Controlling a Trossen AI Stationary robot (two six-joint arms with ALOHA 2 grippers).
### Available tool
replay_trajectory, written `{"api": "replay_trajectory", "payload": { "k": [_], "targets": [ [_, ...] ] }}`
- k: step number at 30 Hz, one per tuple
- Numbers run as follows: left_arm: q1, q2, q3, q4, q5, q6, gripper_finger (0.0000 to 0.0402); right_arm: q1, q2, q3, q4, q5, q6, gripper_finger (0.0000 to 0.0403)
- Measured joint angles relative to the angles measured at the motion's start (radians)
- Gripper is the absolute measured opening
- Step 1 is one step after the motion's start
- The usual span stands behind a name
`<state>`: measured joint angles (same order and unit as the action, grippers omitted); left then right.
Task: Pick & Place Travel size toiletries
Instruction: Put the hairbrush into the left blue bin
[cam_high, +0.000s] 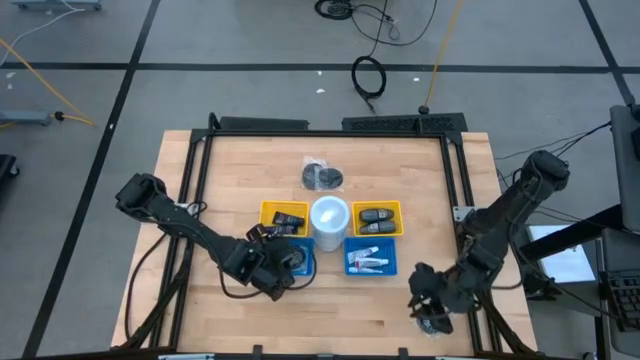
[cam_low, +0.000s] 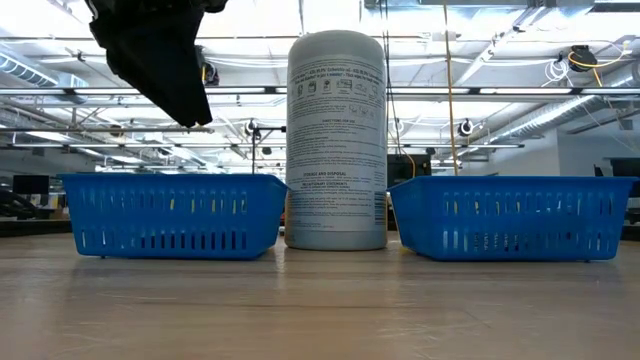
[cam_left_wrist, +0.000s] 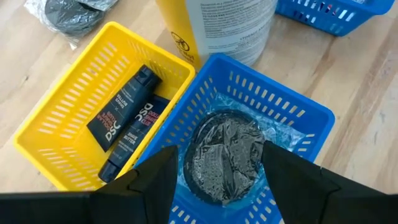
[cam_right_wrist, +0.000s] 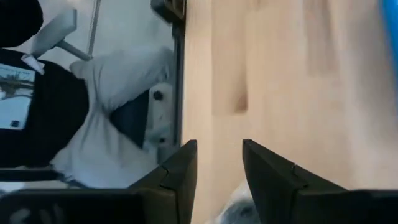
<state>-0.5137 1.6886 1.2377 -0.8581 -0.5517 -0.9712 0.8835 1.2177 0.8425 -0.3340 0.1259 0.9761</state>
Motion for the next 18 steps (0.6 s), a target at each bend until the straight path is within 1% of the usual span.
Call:
{"api": "replay_trajectory", "payload": {
  "k": [8,12,14,18],
  "targets": [
    [0.000,0.000,0.000,0.004,0.001,-0.001,0.0232,0.109,0.079,0.000,0.007,-0.001,0.289,0.0154],
    [0.000,0.000,0.000,0.005,0.001,-0.002,0.0232,0.137,0.110,0.000,0.007,-0.026,0.399,0.0173],
    [0.000,0.000,0.000,0.011,0.001,-0.002,0.0232,0.146,0.125,0.000,0.008,-0.026,0.430,0.0183],
    [0.000,0.000,0.000,0.050,0.001,0.024,0.0232,0.153,0.148,0.000,0.005,-0.025,0.423,0.0193]
  ]
}}
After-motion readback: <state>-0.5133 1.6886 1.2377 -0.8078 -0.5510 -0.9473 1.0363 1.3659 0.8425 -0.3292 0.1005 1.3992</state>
